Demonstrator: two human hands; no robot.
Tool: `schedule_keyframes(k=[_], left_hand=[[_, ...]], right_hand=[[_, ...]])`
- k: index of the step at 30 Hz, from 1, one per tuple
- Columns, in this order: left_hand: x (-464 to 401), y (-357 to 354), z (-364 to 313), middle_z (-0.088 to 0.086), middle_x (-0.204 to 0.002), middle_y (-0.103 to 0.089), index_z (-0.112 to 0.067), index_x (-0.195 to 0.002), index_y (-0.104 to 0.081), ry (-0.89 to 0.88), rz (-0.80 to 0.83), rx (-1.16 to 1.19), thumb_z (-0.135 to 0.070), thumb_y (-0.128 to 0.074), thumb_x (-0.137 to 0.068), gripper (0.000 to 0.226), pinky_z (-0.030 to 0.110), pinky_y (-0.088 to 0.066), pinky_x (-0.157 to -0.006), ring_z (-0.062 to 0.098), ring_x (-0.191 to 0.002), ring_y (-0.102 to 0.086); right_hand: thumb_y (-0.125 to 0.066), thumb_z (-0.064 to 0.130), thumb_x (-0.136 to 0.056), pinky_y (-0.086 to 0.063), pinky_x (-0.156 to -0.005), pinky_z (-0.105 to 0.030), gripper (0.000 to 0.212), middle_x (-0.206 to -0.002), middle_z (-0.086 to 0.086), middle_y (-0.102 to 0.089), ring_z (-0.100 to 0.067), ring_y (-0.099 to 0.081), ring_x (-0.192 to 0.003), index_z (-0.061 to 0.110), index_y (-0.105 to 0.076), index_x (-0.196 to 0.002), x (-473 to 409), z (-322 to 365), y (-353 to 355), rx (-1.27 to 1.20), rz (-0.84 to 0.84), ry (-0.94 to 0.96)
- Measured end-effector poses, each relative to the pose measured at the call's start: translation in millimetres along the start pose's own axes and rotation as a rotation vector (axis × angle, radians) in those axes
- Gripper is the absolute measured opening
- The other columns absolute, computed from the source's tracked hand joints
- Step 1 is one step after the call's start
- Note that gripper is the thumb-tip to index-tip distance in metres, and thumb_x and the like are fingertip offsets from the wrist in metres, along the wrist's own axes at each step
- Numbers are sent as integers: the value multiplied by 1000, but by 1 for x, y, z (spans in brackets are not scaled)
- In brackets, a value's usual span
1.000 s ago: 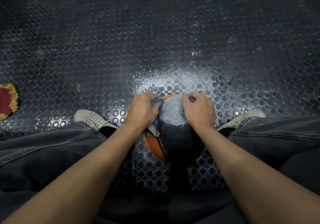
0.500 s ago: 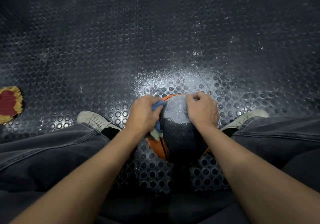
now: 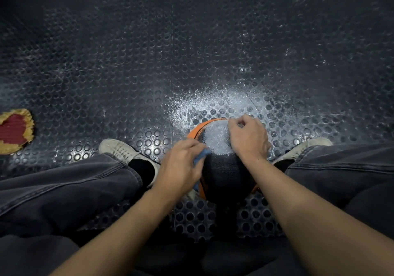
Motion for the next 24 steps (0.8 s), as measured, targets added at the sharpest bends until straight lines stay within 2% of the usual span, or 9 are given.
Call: schedule_keyframes(k=[4,6,9,11,14,16,19,22,24], left_hand=[[-37,0,21,-1,-95,-64,-20,-98,-74,224,-76,-25,-17,-60,-91,16,22,-37,-75,16,-84,-58],[-26,-1,9,-2,-97,-64,-17,-100,-73,128,-73,-35,-19,-60,-91,16,24,-41,-78,13,-86,-57],[2,-1,-4,-1,-96,-66,-14,-99,-73,-41,40,-5,-23,-55,-91,22,34,-50,-80,16,-89,-59],[-18,0,8,0,-100,-66,-17,-101,-73,44,-4,-22,-22,-55,-92,21,29,-47,-82,18,-92,-60],[-38,0,17,2,-100,-64,-16,-102,-73,269,-90,-47,-17,-58,-93,18,14,-31,-72,18,-90,-59],[-25,3,5,-1,-100,-64,-14,-102,-73,191,-85,-21,-16,-60,-92,16,10,-35,-71,14,-87,-58],[-3,2,-4,-1,-96,-66,-14,-99,-73,45,-28,34,-16,-61,-90,15,29,-49,-79,17,-86,-61],[-35,2,9,0,-88,-63,-18,-98,-74,260,-46,12,-15,-59,-92,16,16,-36,-66,13,-75,-55],[-51,4,14,2,-78,-63,-16,-96,-75,391,-43,-3,-14,-58,-92,17,14,-33,-56,15,-69,-57]], right_hand=[[-48,42,-94,-31,-103,-52,20,-111,1,-54,-26,-49,-114,27,-60,-94,4,2,-1,3,-16,-26],[-47,43,-94,-32,-104,-51,21,-111,1,-52,-27,-49,-115,27,-61,-97,3,3,0,18,-23,-54],[-47,42,-94,-36,-104,-50,18,-105,3,-50,-27,-51,-111,28,-57,-89,0,1,3,15,-7,-40],[-46,41,-95,-34,-104,-52,20,-108,0,-54,-28,-50,-112,26,-57,-88,2,1,2,15,-5,-11],[-44,39,-95,-30,-104,-53,22,-119,-4,-53,-29,-46,-119,23,-57,-97,6,6,-4,19,-10,-31],[-45,42,-96,-29,-105,-52,25,-124,-4,-52,-29,-45,-121,24,-58,-105,6,7,-5,31,-19,-62],[-46,44,-95,-30,-105,-52,25,-122,-2,-51,-28,-47,-119,26,-58,-107,-4,4,-1,41,26,-57],[-47,47,-94,-27,-107,-55,28,-125,-2,-49,-29,-44,-124,27,-58,-109,-6,0,1,29,85,-26],[-43,49,-95,-26,-107,-56,30,-130,-3,-46,-30,-41,-126,29,-55,-114,0,-2,-1,90,91,-10]])
Point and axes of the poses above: each hand's wrist, its own x-axis away from the middle knuckle, its own y-axis out of the back of the hand, z = x × y, the point moved 1 cm from there along -x, towards the middle knuckle
